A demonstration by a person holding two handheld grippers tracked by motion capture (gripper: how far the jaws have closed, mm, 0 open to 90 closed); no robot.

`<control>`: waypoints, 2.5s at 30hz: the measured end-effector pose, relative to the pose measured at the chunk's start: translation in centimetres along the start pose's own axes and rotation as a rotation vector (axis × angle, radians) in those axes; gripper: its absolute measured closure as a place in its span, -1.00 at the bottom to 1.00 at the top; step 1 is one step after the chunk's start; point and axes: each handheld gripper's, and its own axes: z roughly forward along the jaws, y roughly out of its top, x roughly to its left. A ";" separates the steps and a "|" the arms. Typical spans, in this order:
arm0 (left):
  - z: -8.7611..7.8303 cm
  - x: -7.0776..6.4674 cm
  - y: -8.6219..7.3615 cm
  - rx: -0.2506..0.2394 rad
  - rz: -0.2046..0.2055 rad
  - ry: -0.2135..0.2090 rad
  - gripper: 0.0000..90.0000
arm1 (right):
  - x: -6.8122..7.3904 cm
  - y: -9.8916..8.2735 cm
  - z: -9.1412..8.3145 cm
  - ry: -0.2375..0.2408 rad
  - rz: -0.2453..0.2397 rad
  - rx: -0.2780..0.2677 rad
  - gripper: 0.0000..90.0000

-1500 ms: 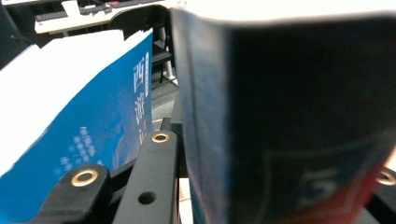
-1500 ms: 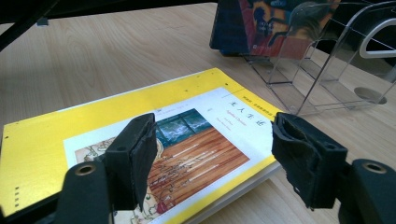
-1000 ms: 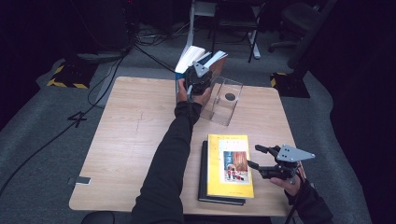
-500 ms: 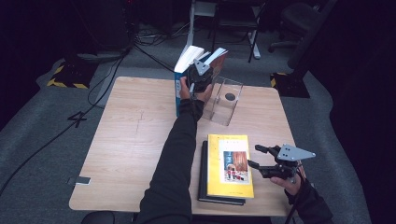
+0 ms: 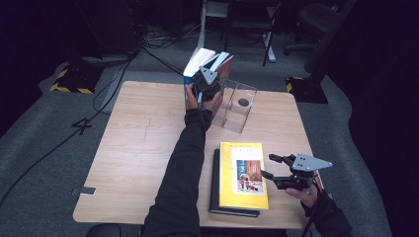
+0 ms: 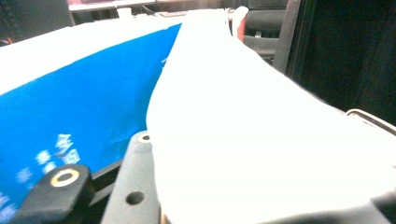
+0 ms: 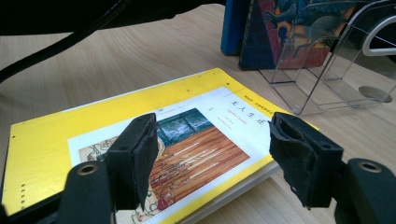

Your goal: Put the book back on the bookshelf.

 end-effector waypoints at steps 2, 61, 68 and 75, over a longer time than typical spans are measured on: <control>-0.2 0.0 -0.1 0.006 0.008 -0.003 0.46 | 0.0 0.0 0.0 0.000 0.000 0.000 -0.27; -10.7 0.8 -5.8 0.220 0.242 -0.301 0.22 | 1.0 -0.2 1.5 0.080 0.000 0.137 -0.40; -14.5 0.1 -8.6 0.277 0.299 -0.419 0.09 | 0.8 -0.4 1.9 0.088 0.051 0.193 -0.47; -16.9 -0.3 -10.7 0.330 0.325 -0.493 -0.01 | 0.9 -0.8 2.4 0.067 0.071 0.274 -0.54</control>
